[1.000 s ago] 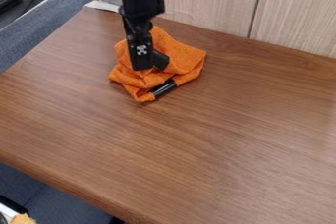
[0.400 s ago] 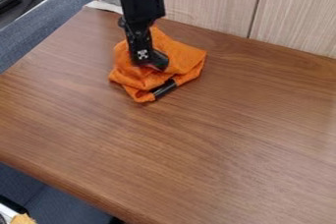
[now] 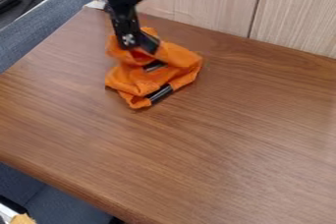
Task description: Unfold the cloth from bottom left to top right
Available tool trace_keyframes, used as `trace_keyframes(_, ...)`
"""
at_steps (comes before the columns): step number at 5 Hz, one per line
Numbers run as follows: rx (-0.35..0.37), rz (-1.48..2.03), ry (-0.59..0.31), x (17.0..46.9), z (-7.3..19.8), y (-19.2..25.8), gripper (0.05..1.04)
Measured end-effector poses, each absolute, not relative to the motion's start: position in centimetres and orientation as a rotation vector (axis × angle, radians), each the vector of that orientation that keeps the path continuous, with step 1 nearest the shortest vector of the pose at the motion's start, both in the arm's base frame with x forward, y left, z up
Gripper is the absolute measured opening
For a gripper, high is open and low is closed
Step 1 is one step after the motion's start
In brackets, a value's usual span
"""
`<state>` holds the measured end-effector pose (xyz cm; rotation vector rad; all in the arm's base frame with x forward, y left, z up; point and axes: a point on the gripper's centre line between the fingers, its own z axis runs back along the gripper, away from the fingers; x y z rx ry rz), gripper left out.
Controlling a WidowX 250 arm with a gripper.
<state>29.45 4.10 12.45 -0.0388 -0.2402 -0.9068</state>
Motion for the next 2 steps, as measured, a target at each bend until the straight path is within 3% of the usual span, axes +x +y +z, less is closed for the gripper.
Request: trace_keyframes(2, -0.008, -0.793, -0.323, 29.9, 15.9, 7.7, 0.086)
